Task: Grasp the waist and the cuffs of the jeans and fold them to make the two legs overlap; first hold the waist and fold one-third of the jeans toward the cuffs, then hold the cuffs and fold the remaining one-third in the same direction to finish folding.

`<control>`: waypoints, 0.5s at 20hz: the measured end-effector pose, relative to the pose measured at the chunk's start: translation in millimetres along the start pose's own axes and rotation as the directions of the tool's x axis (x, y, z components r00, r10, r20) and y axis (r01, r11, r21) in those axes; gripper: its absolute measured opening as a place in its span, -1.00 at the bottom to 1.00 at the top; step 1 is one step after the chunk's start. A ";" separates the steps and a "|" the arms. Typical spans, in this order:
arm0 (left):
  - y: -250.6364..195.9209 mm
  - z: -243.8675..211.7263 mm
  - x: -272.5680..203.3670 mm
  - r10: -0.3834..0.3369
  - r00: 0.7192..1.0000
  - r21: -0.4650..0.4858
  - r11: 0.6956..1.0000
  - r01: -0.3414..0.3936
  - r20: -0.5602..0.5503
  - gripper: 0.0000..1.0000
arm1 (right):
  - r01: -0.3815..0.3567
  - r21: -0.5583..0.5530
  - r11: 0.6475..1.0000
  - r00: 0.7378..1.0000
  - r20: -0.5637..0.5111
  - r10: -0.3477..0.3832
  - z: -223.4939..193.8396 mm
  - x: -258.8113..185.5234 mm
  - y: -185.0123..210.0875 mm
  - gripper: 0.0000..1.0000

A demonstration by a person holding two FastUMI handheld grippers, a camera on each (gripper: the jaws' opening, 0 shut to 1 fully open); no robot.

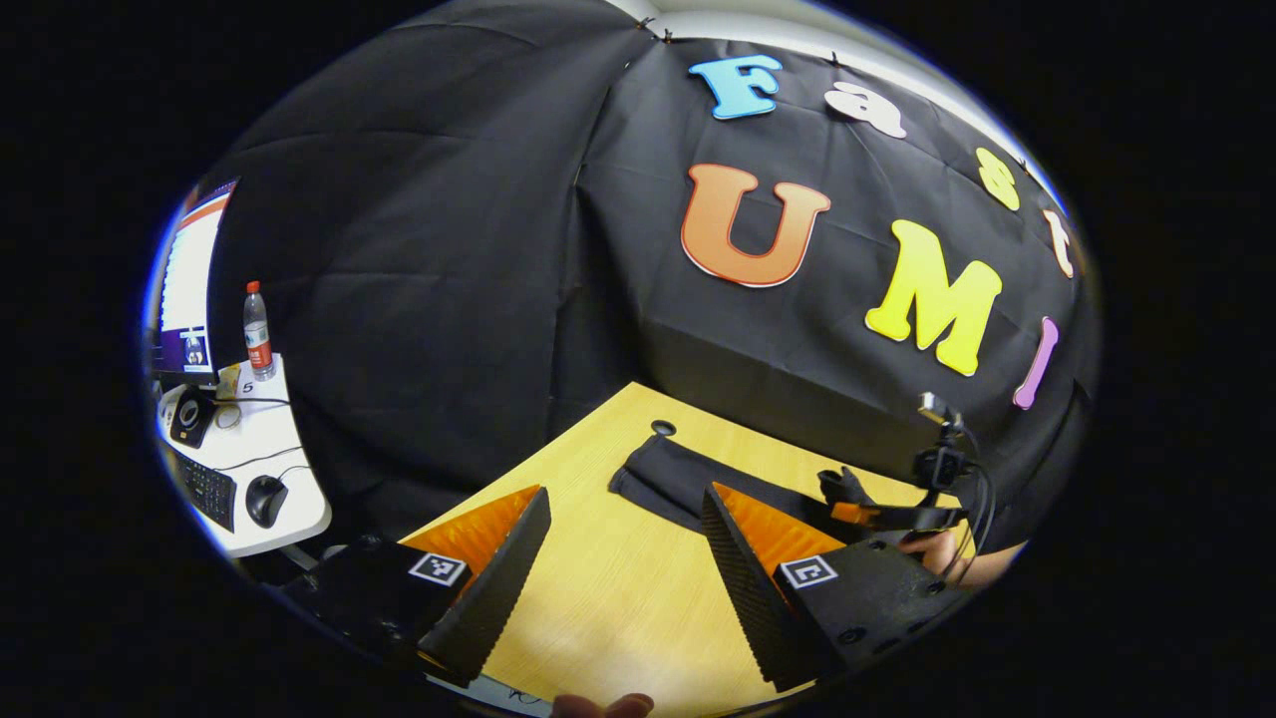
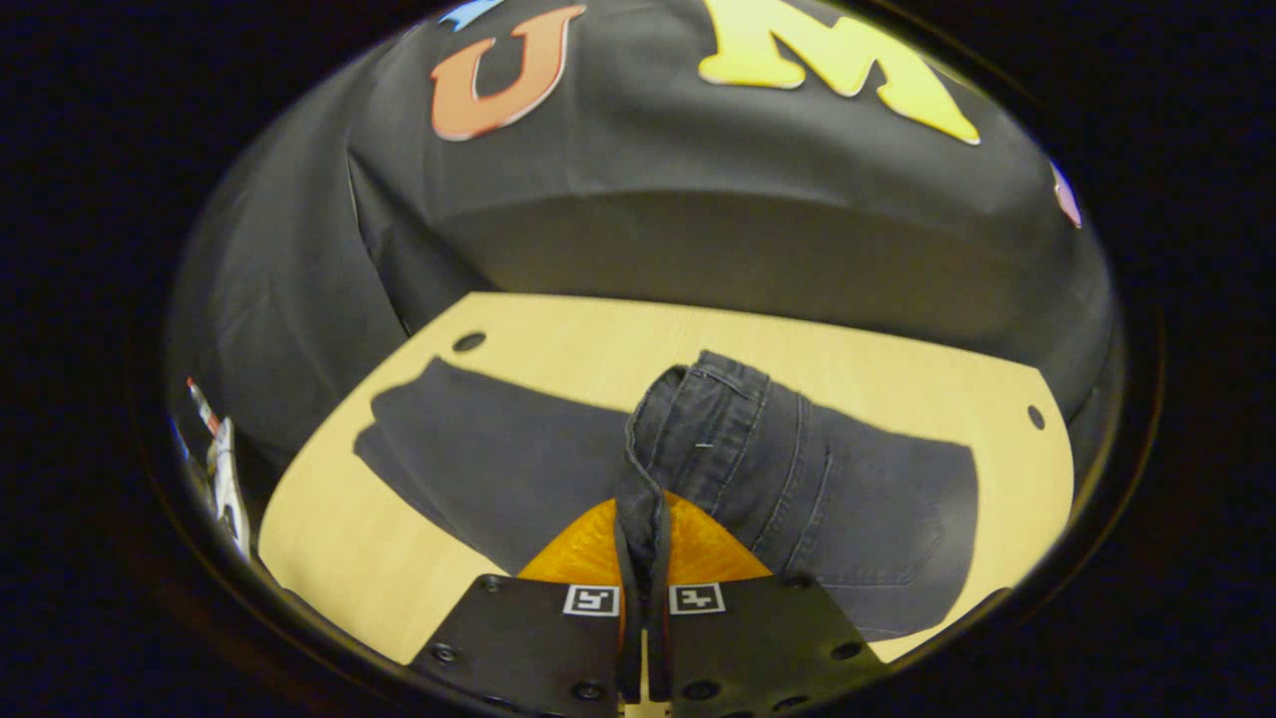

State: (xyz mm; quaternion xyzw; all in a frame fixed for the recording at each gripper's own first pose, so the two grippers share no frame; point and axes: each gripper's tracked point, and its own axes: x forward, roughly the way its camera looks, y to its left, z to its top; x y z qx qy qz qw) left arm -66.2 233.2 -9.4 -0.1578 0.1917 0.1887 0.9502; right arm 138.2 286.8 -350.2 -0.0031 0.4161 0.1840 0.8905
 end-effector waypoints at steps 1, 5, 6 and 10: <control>4.6 -0.2 1.0 0.002 1.000 -0.003 1.000 -0.002 -0.005 0.96 | 0.007 -0.023 1.000 1.000 -0.016 -0.008 -6.3 8.8 -0.3 -0.93; 14.1 6.0 13.4 0.005 1.000 -0.043 0.999 -0.005 0.009 0.96 | -0.067 -0.061 0.996 0.998 -0.015 0.066 -11.3 9.8 2.9 -0.48; 12.6 7.9 18.6 -0.002 1.000 -0.055 0.998 0.002 0.013 0.96 | -0.133 -0.045 0.990 0.991 -0.013 0.132 -11.8 6.3 13.6 -0.20; -4.0 5.2 41.1 -0.073 0.997 -0.125 0.990 0.072 -0.004 0.96 | -0.180 0.020 0.983 0.983 0.046 0.179 4.1 -24.3 23.7 0.75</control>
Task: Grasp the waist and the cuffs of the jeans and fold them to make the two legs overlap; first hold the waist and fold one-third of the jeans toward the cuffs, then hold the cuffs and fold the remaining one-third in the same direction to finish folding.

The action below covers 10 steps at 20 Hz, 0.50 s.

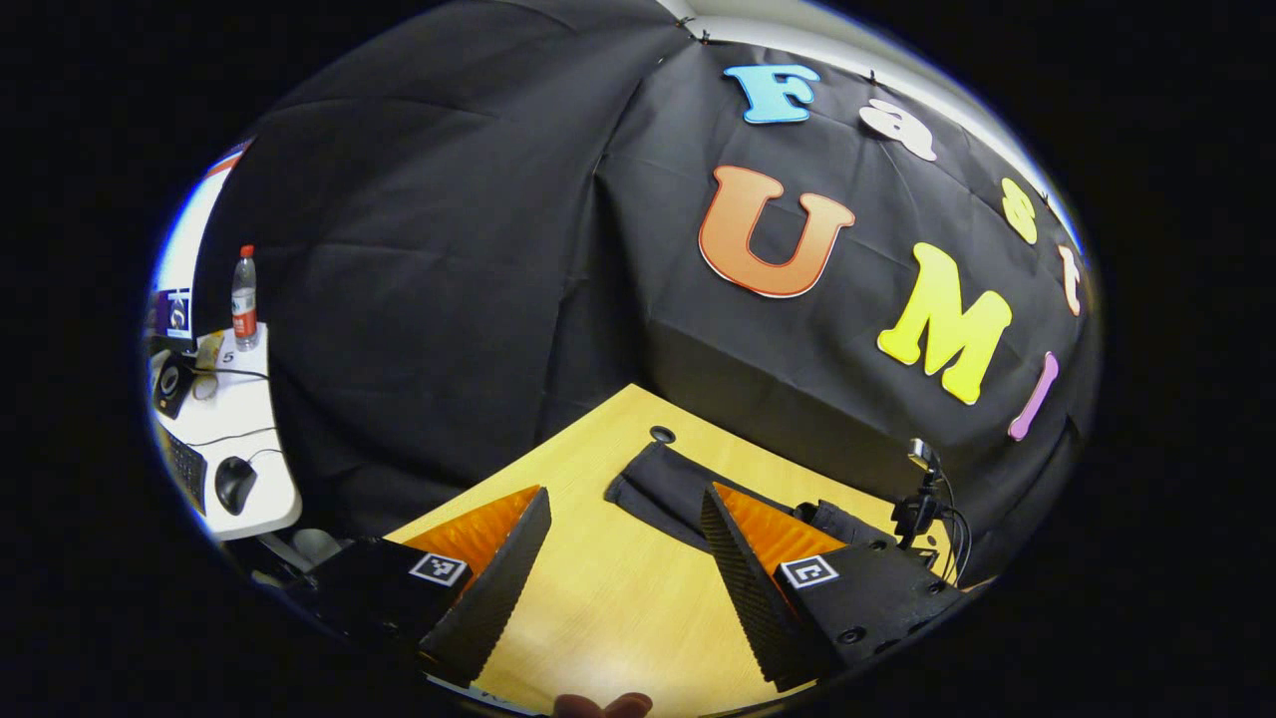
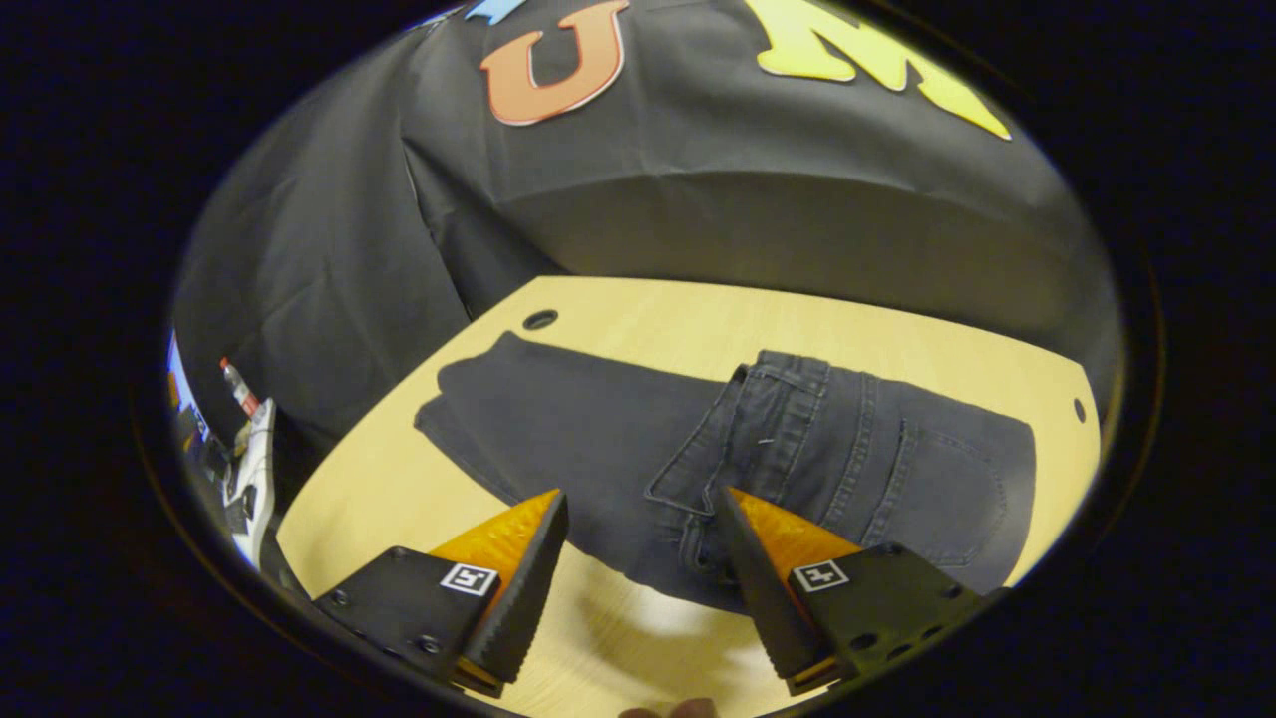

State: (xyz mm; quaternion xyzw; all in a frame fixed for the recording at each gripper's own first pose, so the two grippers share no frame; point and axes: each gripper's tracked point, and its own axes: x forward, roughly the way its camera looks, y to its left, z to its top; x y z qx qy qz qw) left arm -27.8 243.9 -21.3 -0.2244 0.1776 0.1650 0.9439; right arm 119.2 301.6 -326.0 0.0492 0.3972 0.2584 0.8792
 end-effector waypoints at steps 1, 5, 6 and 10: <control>-0.6 -2.2 7.1 -0.008 1.000 -0.026 1.000 0.008 -0.009 0.96 | -0.011 0.008 1.000 1.000 0.015 0.011 4.2 -11.9 2.6 0.77; -6.0 -28.9 49.0 -0.093 0.990 -0.301 0.952 0.059 -0.101 0.96 | -0.064 -0.059 0.996 0.997 0.036 0.066 17.6 -95.6 -2.9 0.86; -7.1 -32.4 62.0 -0.128 0.985 -0.408 0.910 0.070 -0.117 0.96 | -0.076 -0.051 0.996 0.997 0.026 0.077 18.3 -117.9 -7.1 0.87; -2.5 -67.4 113.0 -0.216 0.958 -0.670 0.741 0.035 -0.189 0.96 | -0.037 0.030 0.999 0.998 0.055 0.036 34.8 -197.0 -54.4 0.96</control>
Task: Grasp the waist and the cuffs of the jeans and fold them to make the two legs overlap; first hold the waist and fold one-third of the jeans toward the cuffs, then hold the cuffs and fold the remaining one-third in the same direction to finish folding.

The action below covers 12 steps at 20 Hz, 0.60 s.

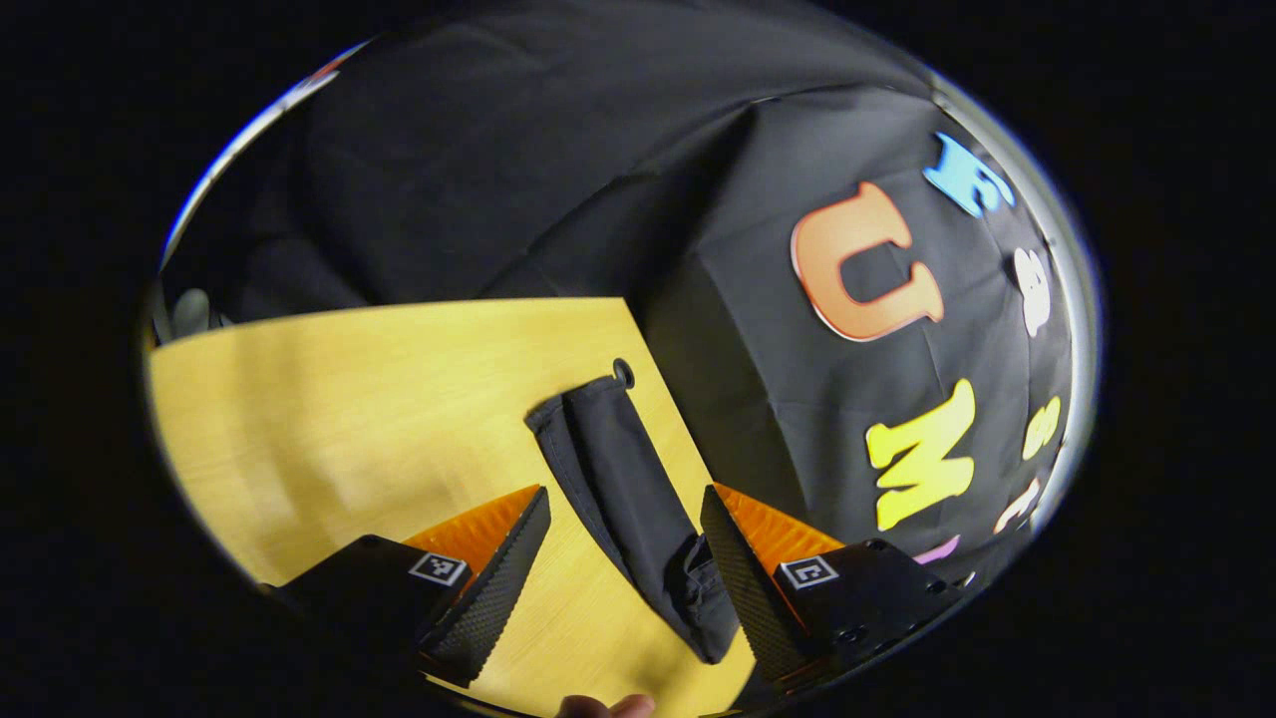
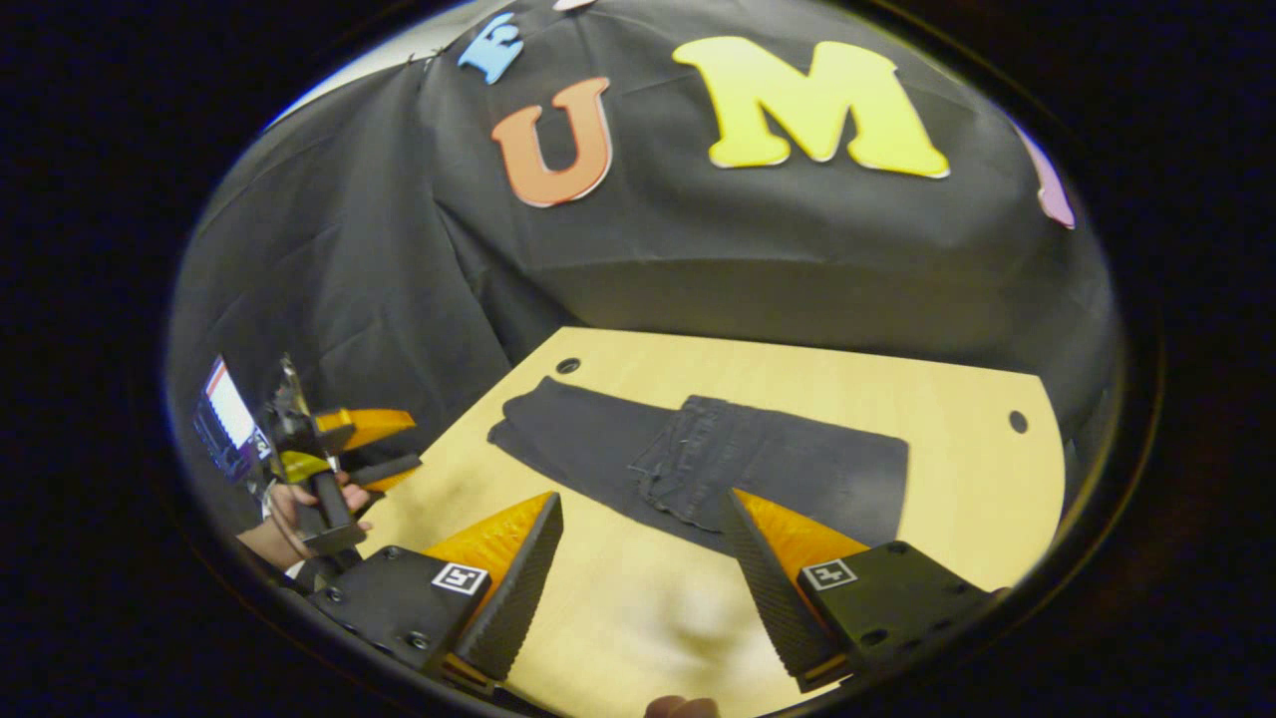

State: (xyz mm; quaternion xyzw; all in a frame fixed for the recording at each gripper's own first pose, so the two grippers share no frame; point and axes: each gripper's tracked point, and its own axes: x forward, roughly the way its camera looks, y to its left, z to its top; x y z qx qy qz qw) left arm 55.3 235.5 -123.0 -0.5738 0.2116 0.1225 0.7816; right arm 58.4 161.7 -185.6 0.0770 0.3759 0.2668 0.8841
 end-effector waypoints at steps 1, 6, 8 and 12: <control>7.7 0.9 14.5 0.008 1.000 -0.074 0.997 -0.009 -0.017 0.96 | 0.028 0.024 0.999 0.999 0.019 -0.028 5.9 -15.3 -13.8 0.87; 34.5 10.3 81.8 0.019 0.998 -0.264 0.964 -0.034 -0.060 1.00 | 0.147 0.271 0.951 0.987 0.028 -0.161 1.0 -65.7 -75.4 0.96; 44.0 6.8 97.6 0.043 0.996 -0.238 0.970 -0.060 -0.078 0.96 | 0.201 0.294 0.934 0.977 0.013 -0.215 -9.4 -81.1 -95.8 0.97; 30.6 9.2 122.8 0.022 0.998 -0.194 0.980 -0.032 -0.053 0.92 | 0.252 0.296 0.921 0.965 -0.011 -0.261 -24.7 -104.6 -114.1 0.96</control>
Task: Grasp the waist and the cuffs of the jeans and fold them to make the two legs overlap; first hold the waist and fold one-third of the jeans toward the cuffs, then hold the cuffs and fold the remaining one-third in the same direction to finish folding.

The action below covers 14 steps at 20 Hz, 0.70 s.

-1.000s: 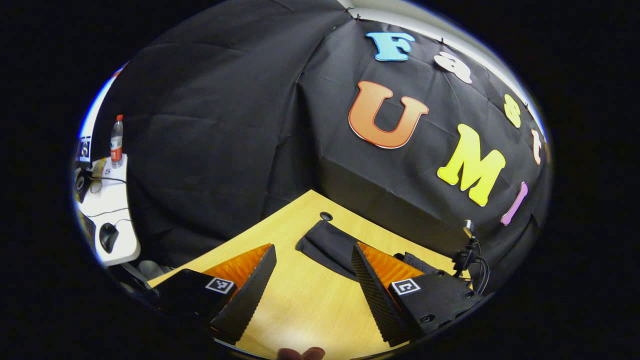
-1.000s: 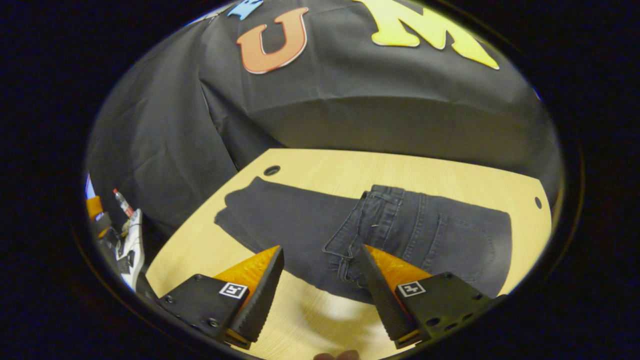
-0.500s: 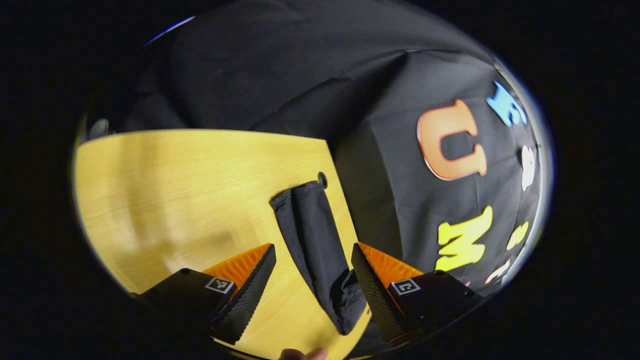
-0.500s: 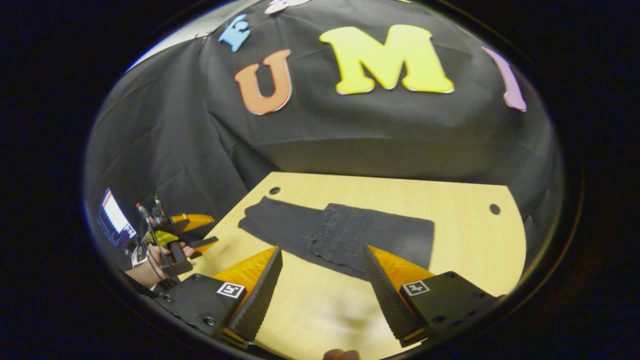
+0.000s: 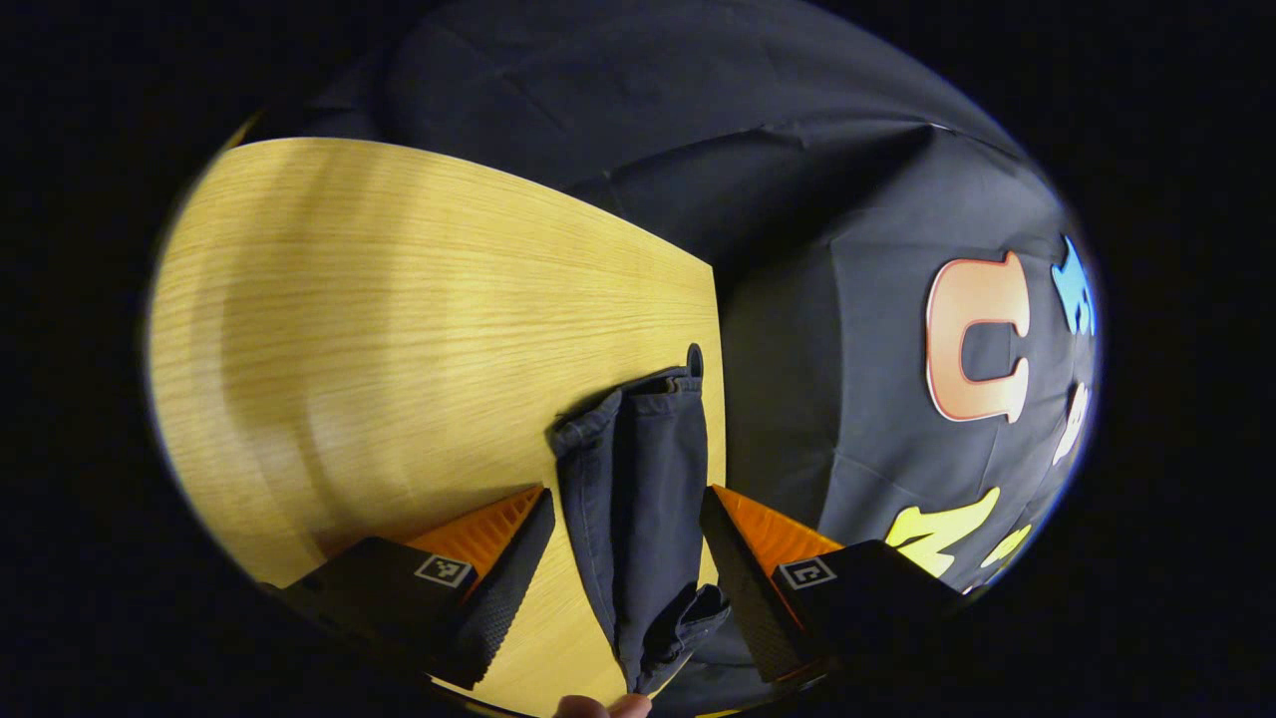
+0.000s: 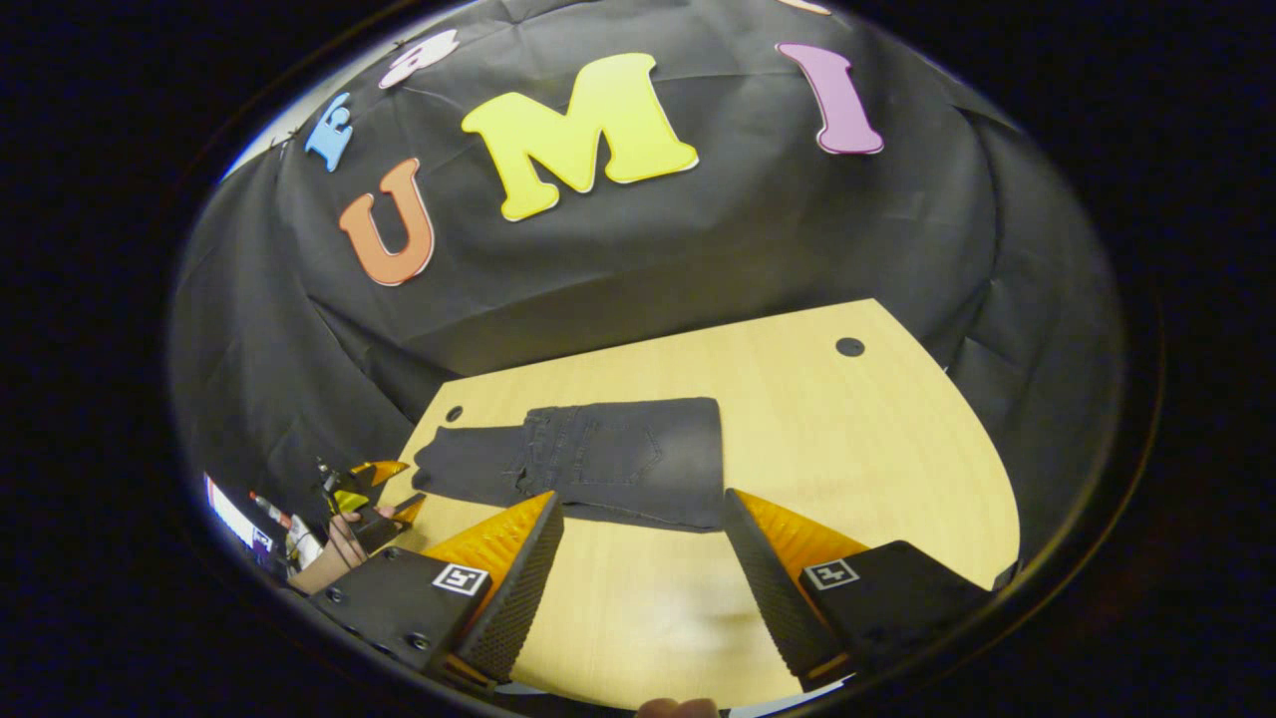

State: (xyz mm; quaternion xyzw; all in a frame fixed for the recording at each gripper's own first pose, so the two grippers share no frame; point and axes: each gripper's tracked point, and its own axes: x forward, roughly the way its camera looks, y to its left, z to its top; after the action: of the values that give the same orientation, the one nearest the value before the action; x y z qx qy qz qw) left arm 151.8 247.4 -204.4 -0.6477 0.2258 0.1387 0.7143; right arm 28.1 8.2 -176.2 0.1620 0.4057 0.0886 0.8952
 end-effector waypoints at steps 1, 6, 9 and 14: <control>-3.7 0.4 6.2 -0.007 1.000 -0.005 1.000 0.007 -0.003 0.91 | 0.007 0.005 1.000 1.000 -0.006 -0.007 -0.2 0.8 -1.7 0.96; -19.6 5.4 35.5 -0.058 0.998 -0.051 0.997 0.058 0.005 0.91 | 0.011 -0.028 1.000 1.000 -0.019 -0.012 -3.0 -0.5 0.8 0.97; -18.9 4.7 49.5 -0.036 0.999 -0.022 0.999 0.037 0.016 0.87 | 0.013 -0.037 0.999 1.000 -0.027 -0.014 -8.4 -3.8 2.1 0.97; -3.4 3.7 54.0 0.032 0.999 0.001 0.999 -0.032 0.037 -0.55 | 0.029 -0.022 0.999 0.999 0.031 -0.029 -3.8 -18.9 -4.2 0.97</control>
State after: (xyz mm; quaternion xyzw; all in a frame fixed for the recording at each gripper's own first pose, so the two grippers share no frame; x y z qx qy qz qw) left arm 200.5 245.6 -228.4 -0.6408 0.2229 0.1619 0.7166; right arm 12.9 -0.3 -166.9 0.1474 0.3934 0.0777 0.9041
